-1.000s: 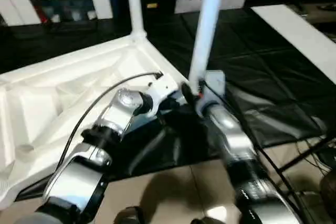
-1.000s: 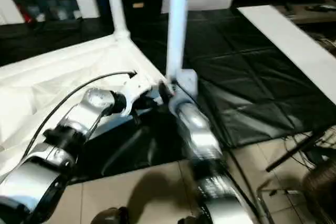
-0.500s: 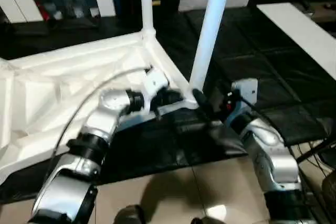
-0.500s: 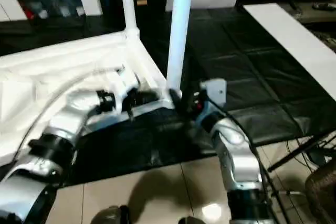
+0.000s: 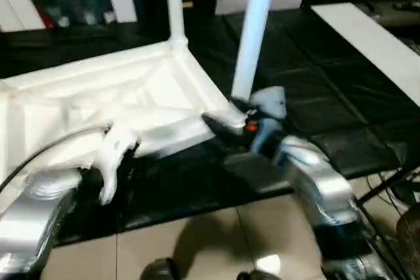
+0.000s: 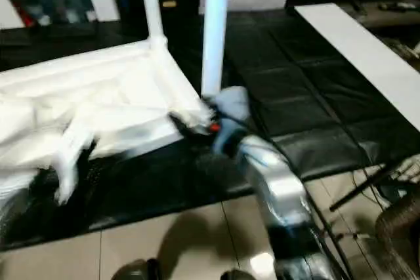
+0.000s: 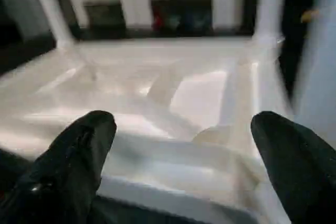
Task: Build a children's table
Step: Rotate leg to tighten
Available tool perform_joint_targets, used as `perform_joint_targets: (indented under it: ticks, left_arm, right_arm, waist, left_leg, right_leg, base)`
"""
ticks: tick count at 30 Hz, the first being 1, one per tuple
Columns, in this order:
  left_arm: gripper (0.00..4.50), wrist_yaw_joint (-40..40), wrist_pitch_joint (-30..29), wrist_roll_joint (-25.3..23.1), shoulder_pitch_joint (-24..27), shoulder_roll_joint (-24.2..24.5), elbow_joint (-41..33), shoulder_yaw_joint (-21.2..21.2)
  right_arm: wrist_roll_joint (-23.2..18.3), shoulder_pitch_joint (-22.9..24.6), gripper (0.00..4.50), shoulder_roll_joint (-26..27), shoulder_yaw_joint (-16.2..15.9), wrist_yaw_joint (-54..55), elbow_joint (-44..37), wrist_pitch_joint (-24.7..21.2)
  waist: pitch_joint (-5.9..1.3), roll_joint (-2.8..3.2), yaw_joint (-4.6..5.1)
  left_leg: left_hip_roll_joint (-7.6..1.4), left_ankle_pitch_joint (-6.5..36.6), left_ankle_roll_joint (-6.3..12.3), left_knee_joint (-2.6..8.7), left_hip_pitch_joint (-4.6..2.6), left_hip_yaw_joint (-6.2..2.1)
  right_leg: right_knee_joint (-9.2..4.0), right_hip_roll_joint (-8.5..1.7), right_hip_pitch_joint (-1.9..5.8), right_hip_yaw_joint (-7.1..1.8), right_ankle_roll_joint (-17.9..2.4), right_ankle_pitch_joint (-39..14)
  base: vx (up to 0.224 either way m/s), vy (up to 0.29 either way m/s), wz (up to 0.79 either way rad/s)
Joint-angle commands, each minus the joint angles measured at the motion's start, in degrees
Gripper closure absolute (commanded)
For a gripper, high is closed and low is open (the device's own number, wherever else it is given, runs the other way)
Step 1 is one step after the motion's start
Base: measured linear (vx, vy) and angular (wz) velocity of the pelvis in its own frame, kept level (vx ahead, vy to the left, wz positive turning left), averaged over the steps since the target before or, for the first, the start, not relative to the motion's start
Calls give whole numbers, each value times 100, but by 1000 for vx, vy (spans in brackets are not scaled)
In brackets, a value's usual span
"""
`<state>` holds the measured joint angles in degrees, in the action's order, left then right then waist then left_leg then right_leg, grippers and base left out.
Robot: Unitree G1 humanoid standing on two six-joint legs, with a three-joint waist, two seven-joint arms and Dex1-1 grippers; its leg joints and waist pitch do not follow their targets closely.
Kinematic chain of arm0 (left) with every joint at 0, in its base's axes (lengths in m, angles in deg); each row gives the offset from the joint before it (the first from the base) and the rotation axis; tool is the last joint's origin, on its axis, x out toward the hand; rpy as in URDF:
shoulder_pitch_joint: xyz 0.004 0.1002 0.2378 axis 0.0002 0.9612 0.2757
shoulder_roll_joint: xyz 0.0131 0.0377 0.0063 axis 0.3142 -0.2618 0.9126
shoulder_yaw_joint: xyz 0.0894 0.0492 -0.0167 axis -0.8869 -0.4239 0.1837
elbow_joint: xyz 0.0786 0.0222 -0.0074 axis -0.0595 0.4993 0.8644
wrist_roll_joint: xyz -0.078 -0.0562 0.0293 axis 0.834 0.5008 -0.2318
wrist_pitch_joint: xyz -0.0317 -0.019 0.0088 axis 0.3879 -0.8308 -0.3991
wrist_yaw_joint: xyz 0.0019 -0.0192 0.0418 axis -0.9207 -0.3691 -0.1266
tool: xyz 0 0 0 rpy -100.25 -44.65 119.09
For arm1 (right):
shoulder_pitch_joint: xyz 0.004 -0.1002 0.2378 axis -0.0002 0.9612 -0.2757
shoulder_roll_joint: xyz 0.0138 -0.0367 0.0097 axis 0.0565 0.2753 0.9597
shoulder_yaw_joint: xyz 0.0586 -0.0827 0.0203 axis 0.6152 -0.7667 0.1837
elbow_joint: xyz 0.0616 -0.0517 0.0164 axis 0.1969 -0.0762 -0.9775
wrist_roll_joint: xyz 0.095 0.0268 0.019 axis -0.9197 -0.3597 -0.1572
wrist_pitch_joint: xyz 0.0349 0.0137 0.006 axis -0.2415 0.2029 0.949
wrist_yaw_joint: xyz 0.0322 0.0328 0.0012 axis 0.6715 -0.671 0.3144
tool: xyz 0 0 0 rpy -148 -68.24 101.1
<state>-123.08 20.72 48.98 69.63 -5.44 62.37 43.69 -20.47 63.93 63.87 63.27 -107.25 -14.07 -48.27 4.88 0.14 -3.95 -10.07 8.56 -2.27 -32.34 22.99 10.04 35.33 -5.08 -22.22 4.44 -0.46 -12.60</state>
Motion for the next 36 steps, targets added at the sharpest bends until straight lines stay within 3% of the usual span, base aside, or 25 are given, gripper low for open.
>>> perform_joint_targets:
  ticks: [1, 2, 3, 4, 8, 11, 12, 13, 16, 23, 28, 32, 34, 36]
  left_arm:
    - [229, 78, -431, -24, 132, 75, -464, 7]
    - [229, 212, -710, -73, 288, 65, -693, -8]
    - [229, 356, -977, -96, 390, 42, -861, -29]
    - [229, 396, -1041, -111, 413, 36, -894, -37]
    - [229, 1092, -1744, -248, 589, -63, -1191, -24]
    - [229, 1375, -1966, -406, 541, -104, -1188, 13]
    - [229, 1455, -1987, -504, 537, -59, -1123, -16]
    - [229, 1533, -1927, -601, 538, -24, -1040, -26]
    - [229, 1813, -1768, -769, 449, -59, -834, 36]
    - [229, 2340, -1408, -777, -13, -392, -554, -43]
    - [229, 2601, -958, -944, -308, -575, -290, -310]
    - [229, 2969, -483, -959, -485, -937, -156, -358]
    - [229, 3378, -158, -899, -446, -1454, -167, -170]
    - [211, 3658, 44, -838, -294, -1789, -259, -13]
  right_arm:
    - [201, -241, 0, 103, -134, 20, 394, -64]
    - [301, -508, 0, 256, -167, 127, 819, -34]
    - [363, -776, 0, 420, -138, 315, 1264, -8]
    - [385, -846, 0, 459, -125, 382, 1388, 12]
    - [606, -1636, 0, 791, 92, 1436, 2910, 356]
    - [449, -1995, 0, 915, 499, 1965, 3616, 573]
    - [427, -2157, 0, 895, 678, 2244, 3939, 700]
    - [413, -2231, 0, 872, 772, 2366, 4082, 777]
    - [416, -2456, 0, 726, 1023, 2688, 4481, 1059]
    - [386, -2857, 0, 97, 1374, 2973, 5307, 1650]
    - [553, -2993, 0, -385, 1396, 2748, 5681, 2047]
    - [563, -2859, 0, -542, 1162, 1611, 5578, 2439]
    - [552, -2585, 0, -572, 951, 867, 5213, 2637]
    - [381, -2362, 0, -522, 945, 602, 4857, 2570]
  waist:
    - [-314, 77, 0]
    - [-319, 74, 22]
    - [-301, 57, 66]
    - [-304, 88, 56]
    - [-307, 95, 98]
    - [-338, 101, 68]
    - [-369, 105, 59]
    - [-373, 92, 53]
    - [-375, 105, 23]
    - [-371, 114, -81]
    - [-370, 95, -87]
    - [-398, 62, -74]
    - [-392, 53, -52]
    - [-398, 33, -24]
  left_leg:
    - [-321, 1606, -75, 420, -235, -77]
    - [-330, 1639, -129, 427, -220, -96]
    - [-304, 1690, -196, 466, -146, -134]
    - [-307, 1811, -259, 448, -220, -117]
    - [-289, 1838, -383, 427, -225, -106]
    - [-283, 1692, -368, 397, -239, -88]
    - [-279, 1453, -343, 384, -226, -99]
    - [-273, 1293, -303, 368, -219, -96]
    - [-264, 1270, -290, 352, -223, -81]
    - [-267, 1743, -394, 346, -253, -73]
    - [-257, 1826, -364, 344, -200, -94]
    - [-251, 1468, -173, 304, -120, -97]
    - [-256, 1382, -22, 285, -92, -88]
    - [-266, 1112, 167, 269, -73, -97]
  right_leg:
    - [-438, -306, 114, -337, -1159, -1079]
    - [-401, -312, 118, -340, -1176, -1068]
    - [-398, -312, 170, -331, -1145, -1203]
    - [-426, -311, 100, -353, -1115, -1273]
    - [-405, -291, 88, -371, -1085, -1096]
    - [-389, -274, 99, -383, -1015, -780]
    - [-343, -256, 129, -364, -990, -407]
    - [-316, -240, 129, -350, -1000, -139]
    - [-312, -234, 130, -341, -964, -47]
    - [-359, -255, 103, -350, -905, -502]
    - [-380, -259, 132, -332, -874, -729]
    - [-335, -275, 210, -320, -983, -273]
    - [-353, -276, 231, -313, -1068, -148]
    - [-329, -298, 261, -308, -1246, 73]
  base:
    - [0, 0, 0]
    - [0, 0, 0]
    - [0, 0, 0]
    - [0, 0, 0]
    - [0, 0, 0]
    - [0, 0, 0]
    - [0, 0, 0]
    - [0, 0, 0]
    - [0, 0, 0]
    - [0, 0, 0]
    - [0, 0, 0]
    - [0, 0, 0]
    - [0, 0, 0]
    - [0, 0, 0]
